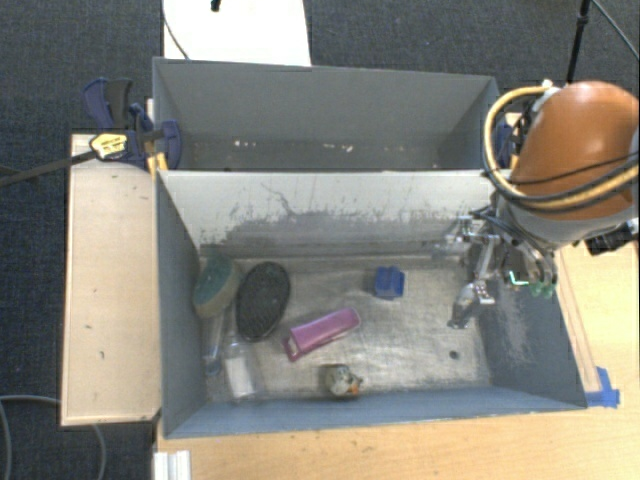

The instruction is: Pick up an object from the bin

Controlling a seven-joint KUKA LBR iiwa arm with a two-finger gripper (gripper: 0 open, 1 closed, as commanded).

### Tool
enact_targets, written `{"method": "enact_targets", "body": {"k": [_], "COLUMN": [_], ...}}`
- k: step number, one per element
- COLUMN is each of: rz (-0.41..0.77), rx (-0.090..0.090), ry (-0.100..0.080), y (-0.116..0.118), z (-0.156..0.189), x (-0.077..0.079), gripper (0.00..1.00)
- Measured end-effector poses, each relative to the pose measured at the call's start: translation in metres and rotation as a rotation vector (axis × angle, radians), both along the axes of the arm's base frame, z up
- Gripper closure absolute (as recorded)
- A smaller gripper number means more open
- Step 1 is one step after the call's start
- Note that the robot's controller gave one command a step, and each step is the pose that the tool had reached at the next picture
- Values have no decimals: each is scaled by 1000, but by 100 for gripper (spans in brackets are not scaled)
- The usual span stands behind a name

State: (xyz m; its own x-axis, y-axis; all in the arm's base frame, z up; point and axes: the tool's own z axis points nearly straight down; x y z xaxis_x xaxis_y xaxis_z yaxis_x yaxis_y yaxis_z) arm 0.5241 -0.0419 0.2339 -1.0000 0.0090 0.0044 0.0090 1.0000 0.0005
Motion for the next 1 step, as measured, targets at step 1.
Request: {"method": "enact_targets", "body": {"k": [1], "rz": [-34], "rx": [3], "ry": [-10], "y": [63], "z": [-41], "x": [51], "gripper": [0]}}
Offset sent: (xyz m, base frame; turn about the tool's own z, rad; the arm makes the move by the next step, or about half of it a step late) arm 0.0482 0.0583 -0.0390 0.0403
